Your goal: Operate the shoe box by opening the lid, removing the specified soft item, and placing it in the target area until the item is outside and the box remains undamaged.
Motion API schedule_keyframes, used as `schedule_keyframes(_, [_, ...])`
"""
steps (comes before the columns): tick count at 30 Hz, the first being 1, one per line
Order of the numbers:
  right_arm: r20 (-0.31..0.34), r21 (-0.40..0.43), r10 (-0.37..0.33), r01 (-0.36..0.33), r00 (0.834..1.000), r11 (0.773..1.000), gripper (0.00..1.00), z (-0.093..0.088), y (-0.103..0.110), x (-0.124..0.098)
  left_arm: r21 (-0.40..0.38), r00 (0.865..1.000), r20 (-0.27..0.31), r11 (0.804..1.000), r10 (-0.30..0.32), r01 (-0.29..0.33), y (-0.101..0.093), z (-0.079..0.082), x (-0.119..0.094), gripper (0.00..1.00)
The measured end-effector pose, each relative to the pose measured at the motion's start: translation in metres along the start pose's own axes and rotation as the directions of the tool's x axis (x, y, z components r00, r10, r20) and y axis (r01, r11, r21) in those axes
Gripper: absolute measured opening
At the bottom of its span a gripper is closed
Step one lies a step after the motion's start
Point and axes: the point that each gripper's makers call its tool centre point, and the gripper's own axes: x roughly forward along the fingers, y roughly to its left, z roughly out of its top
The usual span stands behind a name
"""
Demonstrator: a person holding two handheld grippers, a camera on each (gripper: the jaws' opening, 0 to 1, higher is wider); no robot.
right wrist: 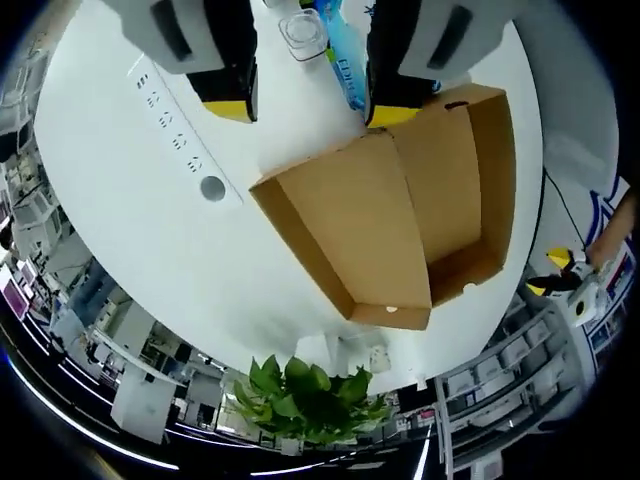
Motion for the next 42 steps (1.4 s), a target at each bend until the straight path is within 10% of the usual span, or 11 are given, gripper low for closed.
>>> schedule_keyframes(8, [0.027, 0.056, -0.015, 0.013, 1.0, 0.998, 0.31, 0.007, 0.004, 0.009, -0.043, 0.997, -0.019, 0.996, 0.08, -0.08, 0.023, -0.005, 0.011, 0.17])
schedule_keyframes(42, [0.102, 0.319, -0.126, 0.088, 0.987, 0.944, 0.25, 0.02, -0.009, 0.044, -0.128, 0.95, -0.104, 0.943, 0.295, -0.307, 0.054, -0.032, 0.061, 0.03])
